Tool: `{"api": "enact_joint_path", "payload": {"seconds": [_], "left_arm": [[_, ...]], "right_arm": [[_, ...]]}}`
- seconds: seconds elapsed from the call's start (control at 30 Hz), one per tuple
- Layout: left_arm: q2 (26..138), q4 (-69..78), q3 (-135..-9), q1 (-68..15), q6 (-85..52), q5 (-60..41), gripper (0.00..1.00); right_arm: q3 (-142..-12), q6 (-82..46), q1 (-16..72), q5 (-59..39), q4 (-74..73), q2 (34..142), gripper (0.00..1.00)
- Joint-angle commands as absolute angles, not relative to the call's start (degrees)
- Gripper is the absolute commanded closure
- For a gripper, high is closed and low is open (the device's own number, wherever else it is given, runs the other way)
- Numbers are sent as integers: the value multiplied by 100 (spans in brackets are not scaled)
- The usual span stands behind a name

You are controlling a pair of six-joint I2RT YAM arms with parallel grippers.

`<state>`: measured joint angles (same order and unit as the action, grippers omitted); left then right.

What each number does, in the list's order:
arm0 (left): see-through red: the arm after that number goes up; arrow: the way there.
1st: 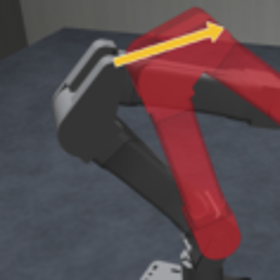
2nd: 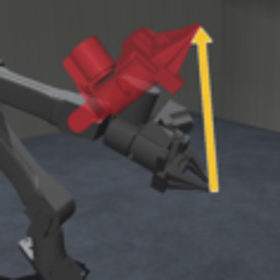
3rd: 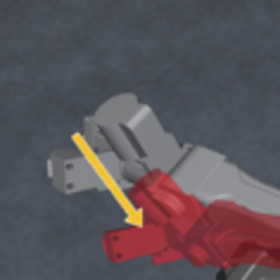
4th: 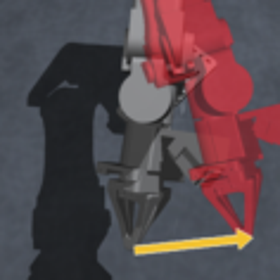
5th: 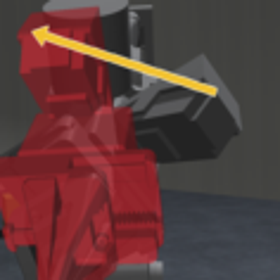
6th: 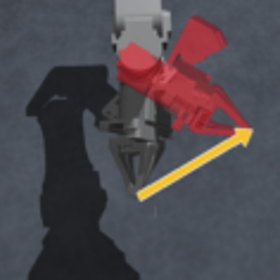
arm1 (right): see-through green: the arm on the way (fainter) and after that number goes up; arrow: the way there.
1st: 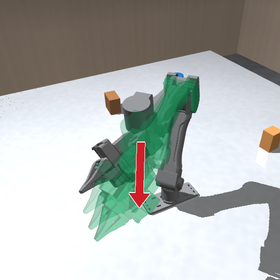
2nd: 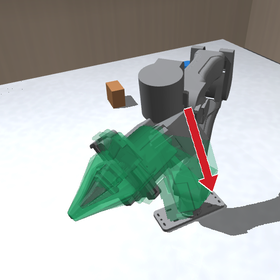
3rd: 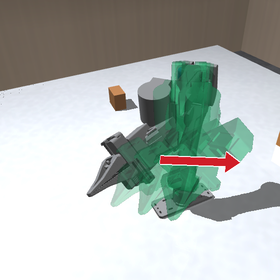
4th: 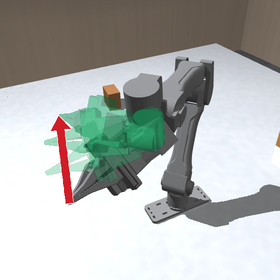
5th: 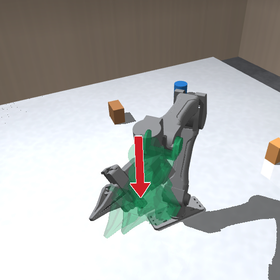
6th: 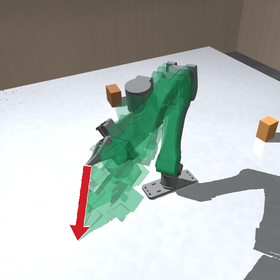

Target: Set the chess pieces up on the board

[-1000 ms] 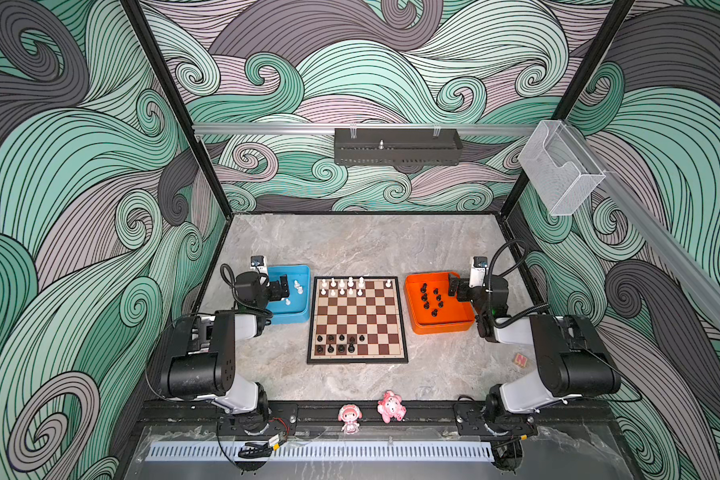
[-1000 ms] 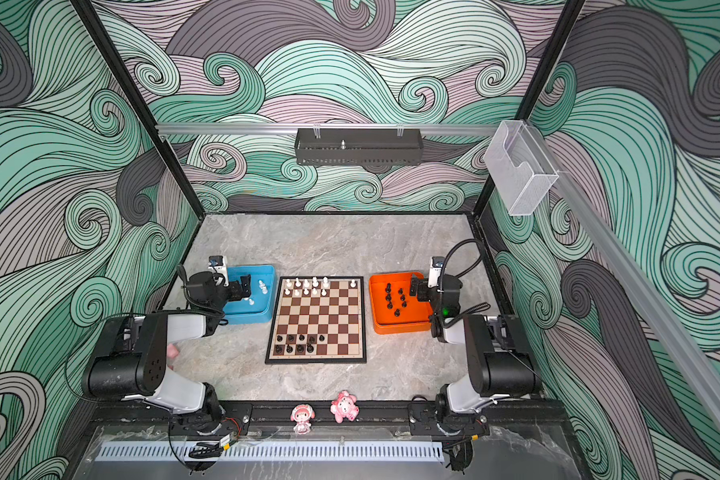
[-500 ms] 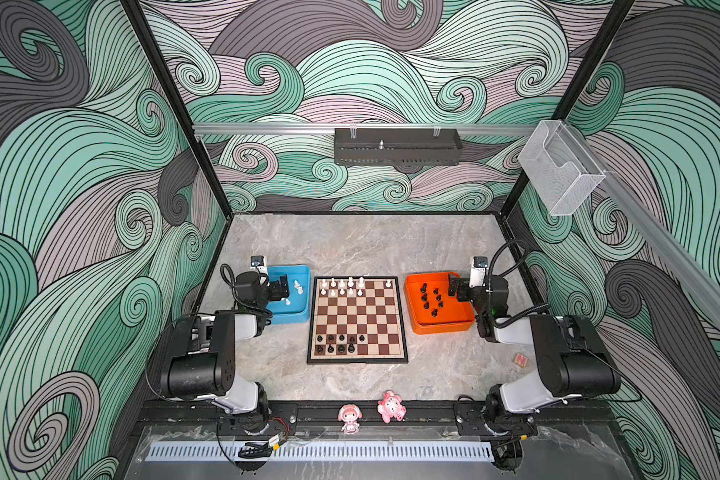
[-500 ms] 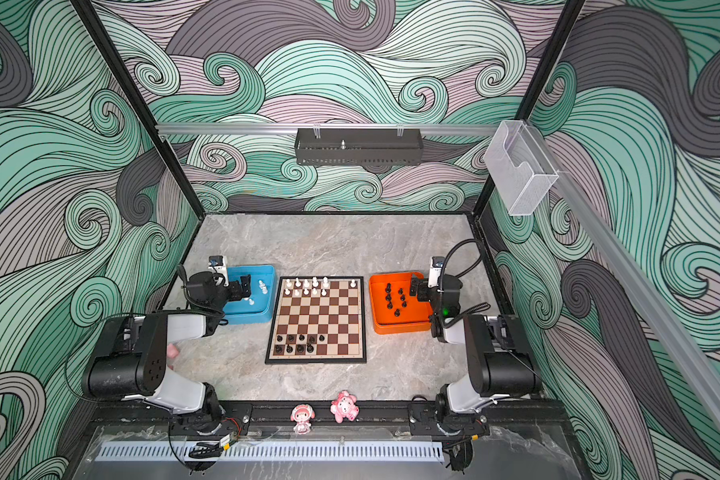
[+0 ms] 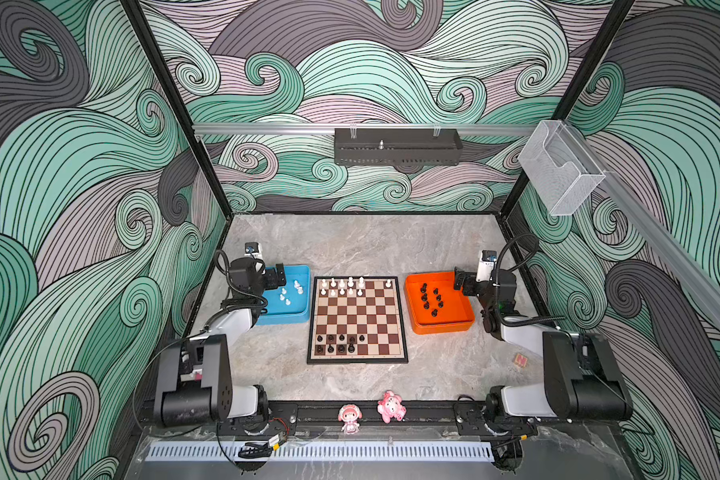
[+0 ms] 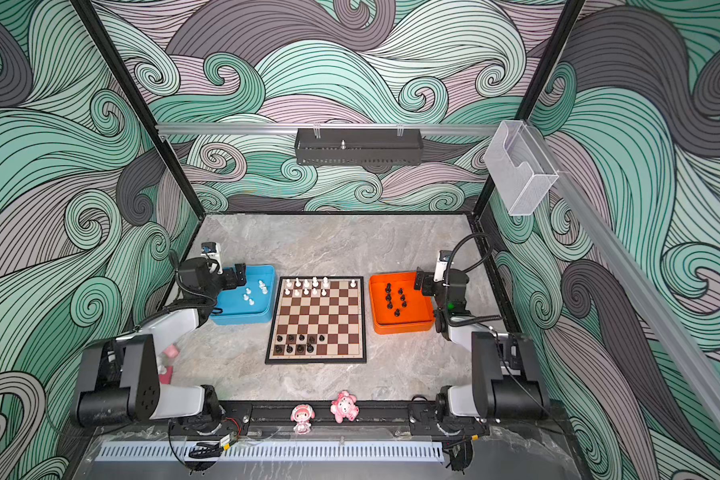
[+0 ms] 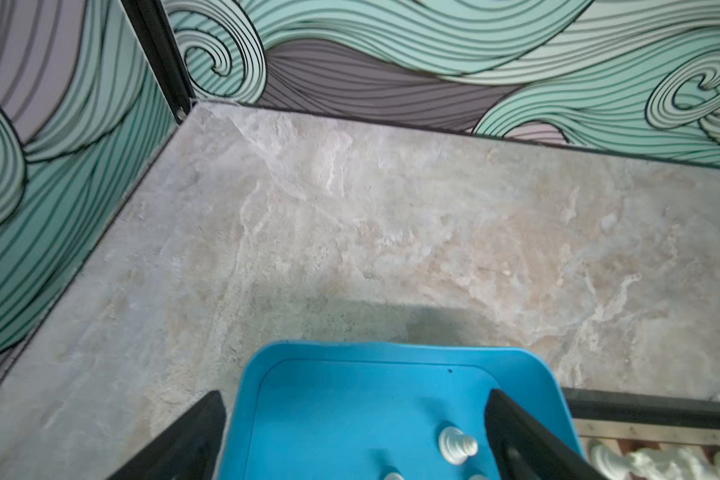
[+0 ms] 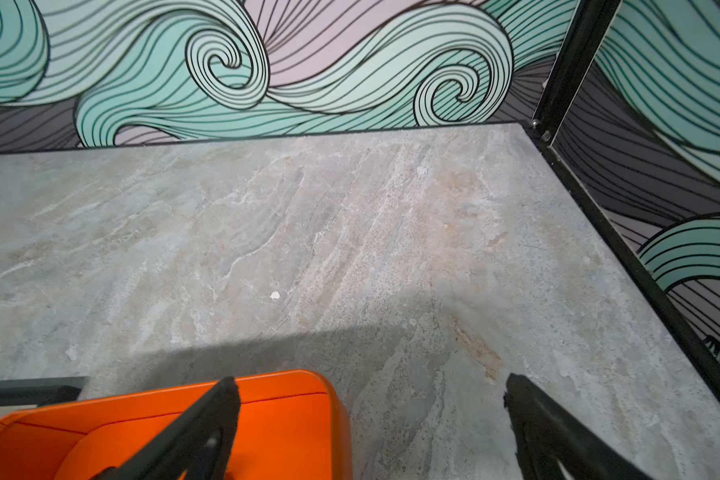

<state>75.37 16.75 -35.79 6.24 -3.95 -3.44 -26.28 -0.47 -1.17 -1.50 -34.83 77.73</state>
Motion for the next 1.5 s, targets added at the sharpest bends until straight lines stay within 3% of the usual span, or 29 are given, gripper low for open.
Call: {"api": "enact_joint_path", "payload": {"seconds": [0.0,0.27,0.33,0.43,0.6,0.83,1.0,1.13,1.33,1.47], "left_arm": [[7072,415,-4189,604,-643,-196,1],[6823,-2124,-6028,620,-1220,-399,1],[6919,-2498,-6475,624,-1134,-838,1],[7093,-2669,-6905,624,-1029,-1442,1],[7374,-2539,-7230,576,-1233,-2345,1],[7517,-1963,-7058,-40,-1479,-1551,1],[7837,-2117,-7301,-567,-1030,-1222,1],[8013,-2136,-7314,-668,-893,-1286,1],[8111,-1986,-7031,-686,-491,-1307,1],[8438,-2007,-6965,-690,-413,-1362,1]], "right_arm": [[-2934,-199,-132,-220,-2628,7160,1],[-3901,-813,-130,-792,-797,6036,1],[-4211,-1410,-114,-361,58,5938,1],[-5000,-1734,-110,104,1527,6082,1],[-5516,-1603,-103,109,2396,6249,1],[-6429,-1638,431,-138,3795,7224,1],[-6683,-1804,1122,-216,4077,7955,9],[-6837,-1954,1311,-313,4200,8473,17],[-7132,-2121,1423,-368,4313,9078,37],[-7378,-2266,1487,-371,4384,9442,42]]}}
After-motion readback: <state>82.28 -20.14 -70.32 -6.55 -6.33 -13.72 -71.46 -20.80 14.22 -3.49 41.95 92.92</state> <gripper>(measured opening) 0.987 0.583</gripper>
